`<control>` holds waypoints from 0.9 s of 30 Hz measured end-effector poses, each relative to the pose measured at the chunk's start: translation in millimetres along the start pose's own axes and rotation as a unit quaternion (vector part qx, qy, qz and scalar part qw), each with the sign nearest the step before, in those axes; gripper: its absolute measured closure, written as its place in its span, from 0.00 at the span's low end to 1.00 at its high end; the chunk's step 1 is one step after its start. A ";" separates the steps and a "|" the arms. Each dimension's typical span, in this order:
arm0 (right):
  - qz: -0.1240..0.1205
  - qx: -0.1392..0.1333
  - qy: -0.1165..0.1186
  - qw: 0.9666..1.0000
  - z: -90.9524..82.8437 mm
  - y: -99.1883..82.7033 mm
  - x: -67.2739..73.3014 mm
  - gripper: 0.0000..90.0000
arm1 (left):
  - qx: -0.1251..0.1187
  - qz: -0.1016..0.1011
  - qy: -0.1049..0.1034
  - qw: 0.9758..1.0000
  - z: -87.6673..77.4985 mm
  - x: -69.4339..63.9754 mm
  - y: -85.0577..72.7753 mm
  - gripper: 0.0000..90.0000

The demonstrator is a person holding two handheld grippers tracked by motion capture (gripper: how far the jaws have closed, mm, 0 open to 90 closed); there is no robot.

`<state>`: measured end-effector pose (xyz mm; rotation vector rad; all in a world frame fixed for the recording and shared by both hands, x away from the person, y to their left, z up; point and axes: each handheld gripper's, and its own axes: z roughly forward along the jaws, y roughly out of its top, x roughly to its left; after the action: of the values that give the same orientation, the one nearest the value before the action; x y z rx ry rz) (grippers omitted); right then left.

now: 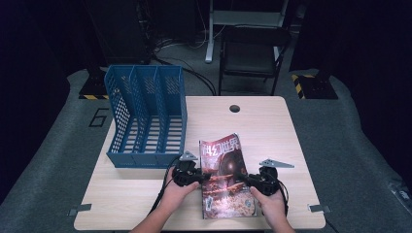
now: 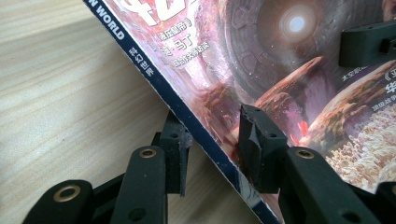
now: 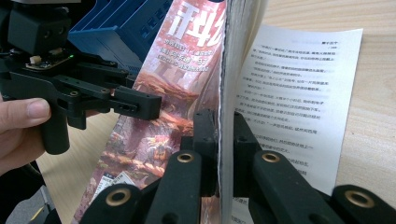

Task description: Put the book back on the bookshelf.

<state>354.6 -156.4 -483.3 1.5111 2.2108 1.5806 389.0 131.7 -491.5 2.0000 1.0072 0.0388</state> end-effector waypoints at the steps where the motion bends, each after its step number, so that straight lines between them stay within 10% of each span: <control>1: 0.001 0.000 0.001 1.000 -0.1 0.1 -0.4 0.94 | -0.003 0.000 0.000 1.000 -0.7 -0.1 0.2 0.72; 27: 0.004 0.016 0.012 1.000 -4.5 8.6 0.8 0.89 | -0.022 0.001 -0.017 1.000 -25.2 -6.3 13.2 0.85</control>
<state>357.6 -158.8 -474.4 1.5195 2.2557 1.5824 383.7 141.0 -464.4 1.9547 0.9753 0.0285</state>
